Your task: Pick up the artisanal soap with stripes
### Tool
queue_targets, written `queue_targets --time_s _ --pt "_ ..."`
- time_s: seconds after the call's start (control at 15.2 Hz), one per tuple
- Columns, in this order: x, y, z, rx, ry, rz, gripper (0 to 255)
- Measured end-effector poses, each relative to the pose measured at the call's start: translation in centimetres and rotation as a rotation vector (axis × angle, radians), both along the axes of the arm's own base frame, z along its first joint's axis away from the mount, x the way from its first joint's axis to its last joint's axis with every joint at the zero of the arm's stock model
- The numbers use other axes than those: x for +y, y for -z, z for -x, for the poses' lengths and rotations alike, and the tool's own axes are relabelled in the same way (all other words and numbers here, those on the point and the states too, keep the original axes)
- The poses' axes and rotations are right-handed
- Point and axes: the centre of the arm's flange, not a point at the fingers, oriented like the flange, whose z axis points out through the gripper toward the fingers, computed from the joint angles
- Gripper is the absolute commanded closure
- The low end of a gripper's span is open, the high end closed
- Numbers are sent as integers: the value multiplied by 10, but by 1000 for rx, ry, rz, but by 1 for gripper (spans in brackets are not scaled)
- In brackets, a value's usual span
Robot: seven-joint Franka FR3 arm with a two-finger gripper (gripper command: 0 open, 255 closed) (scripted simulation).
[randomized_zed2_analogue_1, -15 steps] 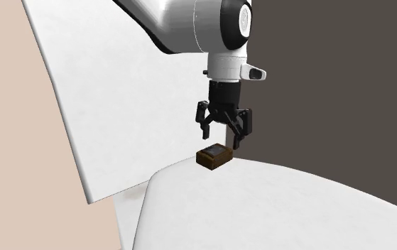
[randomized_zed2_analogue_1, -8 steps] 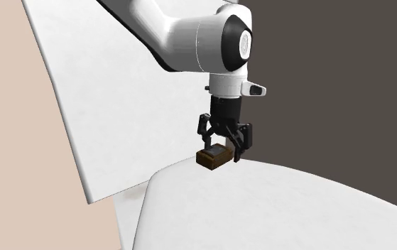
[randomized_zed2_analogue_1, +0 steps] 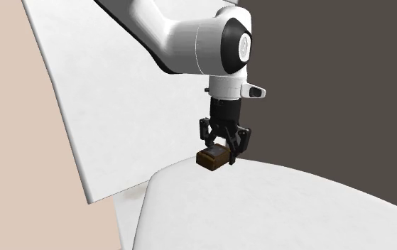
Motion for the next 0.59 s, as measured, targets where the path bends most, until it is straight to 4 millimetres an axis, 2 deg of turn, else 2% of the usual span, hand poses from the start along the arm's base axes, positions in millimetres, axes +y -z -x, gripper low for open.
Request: queue_targets --time_s 0.26,0.59 --pt "0 -3 0 2 0 0 255" --pt "0 -26 -2 2 0 0 255"
